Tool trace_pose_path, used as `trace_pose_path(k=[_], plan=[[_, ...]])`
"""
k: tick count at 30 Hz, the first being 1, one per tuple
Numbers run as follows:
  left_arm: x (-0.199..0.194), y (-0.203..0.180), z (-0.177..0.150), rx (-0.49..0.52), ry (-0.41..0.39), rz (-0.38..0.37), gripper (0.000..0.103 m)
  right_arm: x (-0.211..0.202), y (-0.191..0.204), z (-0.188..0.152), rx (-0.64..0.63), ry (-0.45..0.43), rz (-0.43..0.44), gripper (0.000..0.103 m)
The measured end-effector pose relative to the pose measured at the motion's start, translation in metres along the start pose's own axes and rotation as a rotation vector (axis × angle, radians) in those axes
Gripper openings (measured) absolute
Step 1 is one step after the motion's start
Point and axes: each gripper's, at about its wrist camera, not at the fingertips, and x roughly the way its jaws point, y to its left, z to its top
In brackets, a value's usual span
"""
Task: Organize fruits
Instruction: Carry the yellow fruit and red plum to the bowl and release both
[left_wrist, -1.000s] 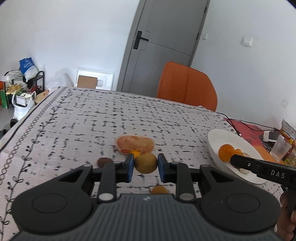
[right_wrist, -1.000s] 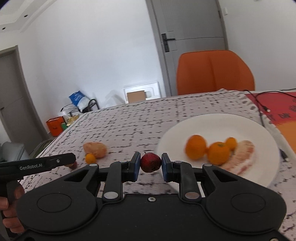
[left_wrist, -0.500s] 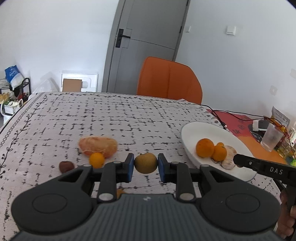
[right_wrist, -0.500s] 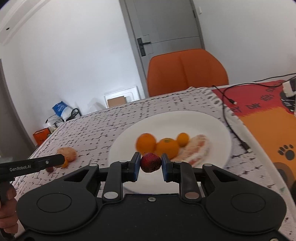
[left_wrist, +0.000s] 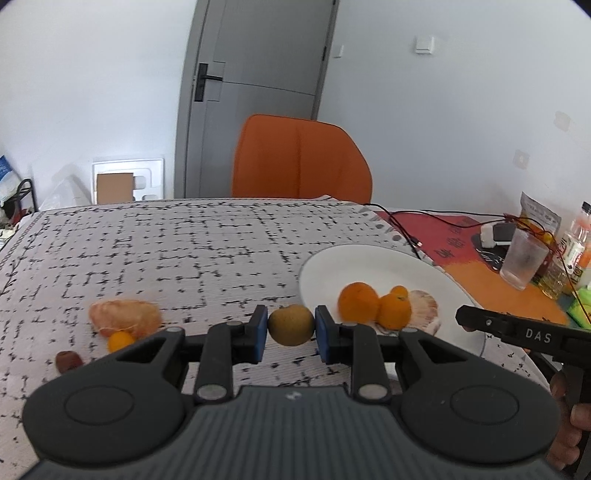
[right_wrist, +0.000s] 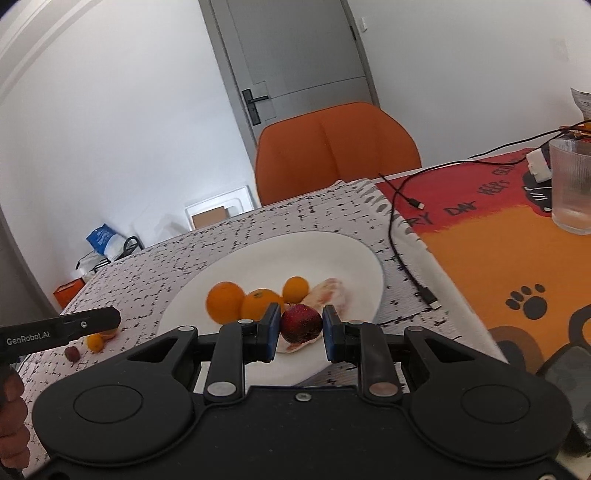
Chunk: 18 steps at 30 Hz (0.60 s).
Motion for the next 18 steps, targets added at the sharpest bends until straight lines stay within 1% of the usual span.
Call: trace_pose_path(k=[1, 2, 10, 18], plan=[[0.002, -0.002, 0.001, 0.003, 0.002, -0.004, 0.026, 0.0, -0.002, 0.0, 0.001, 0.001, -0.004, 0.024], [0.004, -0.005, 0.001, 0.007, 0.003, -0.008, 0.026, 0.0, -0.003, -0.001, 0.003, -0.001, -0.005, 0.028], [0.015, -0.024, 0.006, 0.039, 0.008, -0.047, 0.026, -0.007, -0.006, 0.0, 0.0, -0.02, -0.015, 0.029], [0.019, -0.038, 0.01, 0.062, 0.007, -0.074, 0.027, -0.013, -0.007, 0.0, 0.007, -0.017, -0.016, 0.029]])
